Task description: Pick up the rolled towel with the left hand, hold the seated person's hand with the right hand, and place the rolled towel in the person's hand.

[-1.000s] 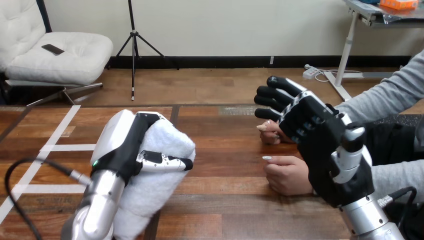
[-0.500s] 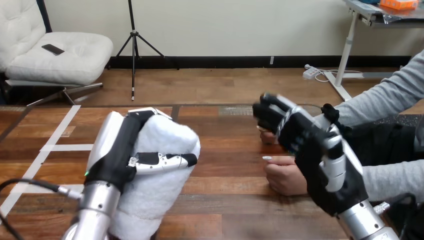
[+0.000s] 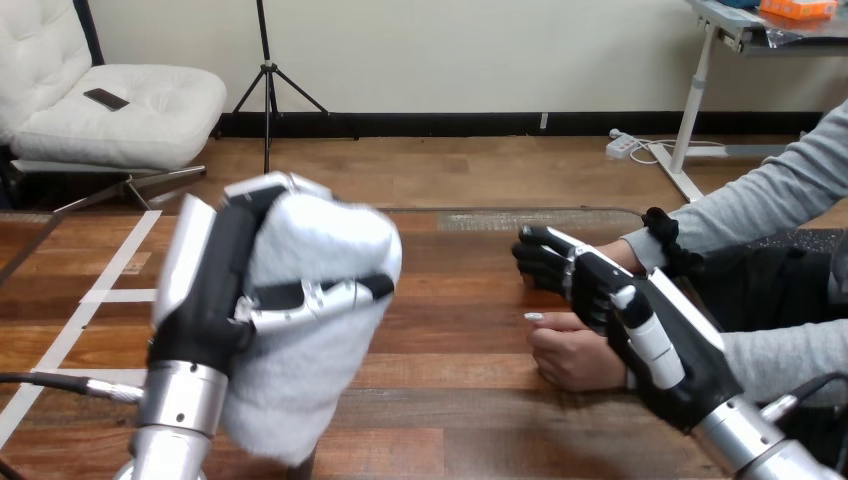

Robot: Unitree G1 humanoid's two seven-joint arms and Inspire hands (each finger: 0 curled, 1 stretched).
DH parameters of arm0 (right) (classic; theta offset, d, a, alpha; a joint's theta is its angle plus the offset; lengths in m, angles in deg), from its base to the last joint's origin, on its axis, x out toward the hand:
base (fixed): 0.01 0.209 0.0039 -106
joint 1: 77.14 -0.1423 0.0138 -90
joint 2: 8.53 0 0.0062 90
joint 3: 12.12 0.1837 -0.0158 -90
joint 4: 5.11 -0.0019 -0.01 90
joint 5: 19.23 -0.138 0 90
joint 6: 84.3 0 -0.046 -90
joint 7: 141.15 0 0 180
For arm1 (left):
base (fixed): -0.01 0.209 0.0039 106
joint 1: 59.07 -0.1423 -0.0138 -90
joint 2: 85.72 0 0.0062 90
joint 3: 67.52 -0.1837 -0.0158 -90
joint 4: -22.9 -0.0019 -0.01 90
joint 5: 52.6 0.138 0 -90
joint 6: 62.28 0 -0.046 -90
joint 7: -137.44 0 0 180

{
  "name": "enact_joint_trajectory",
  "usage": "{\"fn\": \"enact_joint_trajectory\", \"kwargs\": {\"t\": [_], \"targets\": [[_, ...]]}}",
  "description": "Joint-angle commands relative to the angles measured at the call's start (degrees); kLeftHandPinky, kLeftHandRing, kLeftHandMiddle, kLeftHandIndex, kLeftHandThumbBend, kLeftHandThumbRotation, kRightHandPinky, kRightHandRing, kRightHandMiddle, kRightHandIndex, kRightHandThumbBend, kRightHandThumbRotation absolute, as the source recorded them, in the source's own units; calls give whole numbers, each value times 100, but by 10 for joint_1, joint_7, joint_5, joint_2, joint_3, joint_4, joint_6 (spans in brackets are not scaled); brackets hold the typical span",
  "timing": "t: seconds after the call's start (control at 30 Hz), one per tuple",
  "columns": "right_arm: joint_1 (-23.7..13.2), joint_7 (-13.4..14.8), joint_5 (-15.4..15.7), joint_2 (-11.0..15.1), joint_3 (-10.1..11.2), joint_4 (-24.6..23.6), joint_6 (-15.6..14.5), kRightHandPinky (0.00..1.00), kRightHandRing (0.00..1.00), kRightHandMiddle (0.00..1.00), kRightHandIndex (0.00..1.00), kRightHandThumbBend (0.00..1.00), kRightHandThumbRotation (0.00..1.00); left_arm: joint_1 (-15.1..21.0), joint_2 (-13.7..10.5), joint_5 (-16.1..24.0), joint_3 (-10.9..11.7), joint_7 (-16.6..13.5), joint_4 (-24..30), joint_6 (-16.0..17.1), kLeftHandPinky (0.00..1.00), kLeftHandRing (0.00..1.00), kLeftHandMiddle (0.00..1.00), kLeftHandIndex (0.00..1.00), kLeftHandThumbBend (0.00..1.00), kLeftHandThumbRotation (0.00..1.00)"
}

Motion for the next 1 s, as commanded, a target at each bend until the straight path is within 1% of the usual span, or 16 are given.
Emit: {"fn": "enact_joint_trajectory", "kwargs": {"t": [0.0,0.17,0.37,0.43,0.6,0.8,0.87,0.97], "targets": [[-108,8,10,38,27,59,52,92,92,90,88,92,100,39,22,-18,32,-20,86,55,26,30,37,40,71,0],[-125,15,23,53,28,88,66,91,92,91,89,92,100,41,29,-26,33,-18,81,71,25,29,36,40,71,0],[-148,24,36,69,28,135,97,90,91,90,88,90,100,46,34,-27,36,-17,64,101,26,30,36,40,71,0],[-156,33,50,77,25,150,110,89,91,90,87,89,100,48,37,-29,38,-16,58,109,26,30,36,39,71,0],[-171,55,71,91,22,181,128,88,90,88,86,88,100,49,44,-34,40,-12,50,119,27,31,36,39,71,0],[-187,68,83,102,18,210,145,86,88,87,85,84,100,50,46,-30,43,-12,43,128,27,32,36,39,70,0],[-191,70,85,105,17,218,148,85,88,87,84,84,100,51,47,-30,44,-11,39,132,28,32,36,39,70,0],[-200,78,95,112,14,235,162,85,87,86,84,84,100,52,48,-33,45,-9,34,138,28,32,36,39,70,0]]}}
